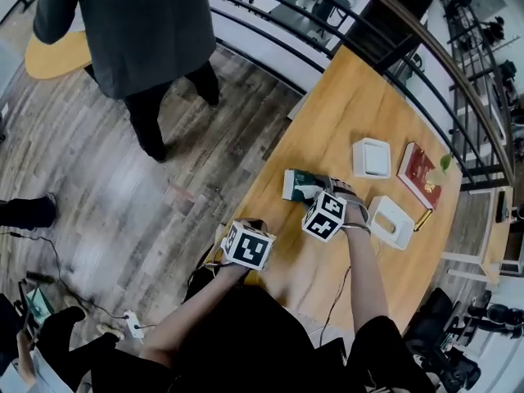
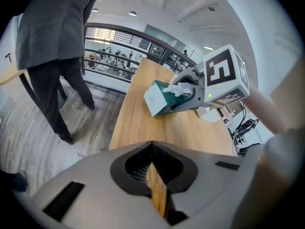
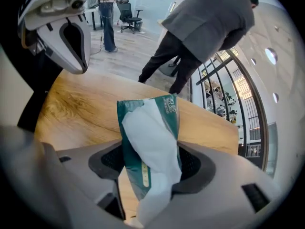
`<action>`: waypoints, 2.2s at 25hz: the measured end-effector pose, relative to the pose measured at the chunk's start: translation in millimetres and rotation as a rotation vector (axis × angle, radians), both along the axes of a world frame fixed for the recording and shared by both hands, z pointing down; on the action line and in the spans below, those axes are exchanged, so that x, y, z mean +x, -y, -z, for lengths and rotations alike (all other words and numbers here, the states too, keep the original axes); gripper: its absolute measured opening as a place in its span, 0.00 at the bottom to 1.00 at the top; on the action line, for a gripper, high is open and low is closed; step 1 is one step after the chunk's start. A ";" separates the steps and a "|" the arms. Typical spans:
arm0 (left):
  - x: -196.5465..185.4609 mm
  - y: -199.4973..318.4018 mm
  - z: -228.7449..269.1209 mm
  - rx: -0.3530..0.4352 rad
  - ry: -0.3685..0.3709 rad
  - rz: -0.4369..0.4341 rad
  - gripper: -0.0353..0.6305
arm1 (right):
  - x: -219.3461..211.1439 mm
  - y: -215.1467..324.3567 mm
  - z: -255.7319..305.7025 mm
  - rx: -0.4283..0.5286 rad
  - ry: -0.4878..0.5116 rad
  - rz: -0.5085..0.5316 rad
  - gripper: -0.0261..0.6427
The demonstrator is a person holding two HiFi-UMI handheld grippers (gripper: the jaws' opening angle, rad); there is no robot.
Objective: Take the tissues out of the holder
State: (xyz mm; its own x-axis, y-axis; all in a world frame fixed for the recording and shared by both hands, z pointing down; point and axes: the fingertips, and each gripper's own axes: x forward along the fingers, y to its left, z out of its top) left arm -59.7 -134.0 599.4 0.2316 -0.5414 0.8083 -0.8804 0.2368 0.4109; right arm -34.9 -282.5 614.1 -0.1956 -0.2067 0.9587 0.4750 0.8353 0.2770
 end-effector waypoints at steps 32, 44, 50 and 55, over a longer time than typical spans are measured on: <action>4.7 -0.9 1.1 0.012 -0.020 0.016 0.05 | 10.0 13.2 26.3 0.112 0.167 -0.067 0.69; 11.9 -6.8 14.8 0.039 0.007 0.006 0.05 | 18.2 -8.0 100.3 0.119 0.412 -0.198 0.68; 15.8 -10.6 22.1 0.056 0.020 -0.005 0.05 | 17.1 -39.5 109.7 0.041 0.502 -0.273 0.68; 14.8 -19.2 22.8 0.060 0.048 -0.007 0.05 | 24.9 -66.0 103.2 -0.017 0.530 -0.339 0.68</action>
State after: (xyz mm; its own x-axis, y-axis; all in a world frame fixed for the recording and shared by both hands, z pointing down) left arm -44.9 -114.8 576.6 0.1971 -0.5877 0.7847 -0.9010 0.2069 0.3813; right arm -9.9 -216.5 510.9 -0.5717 -0.3258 0.7530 -0.0149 0.9218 0.3875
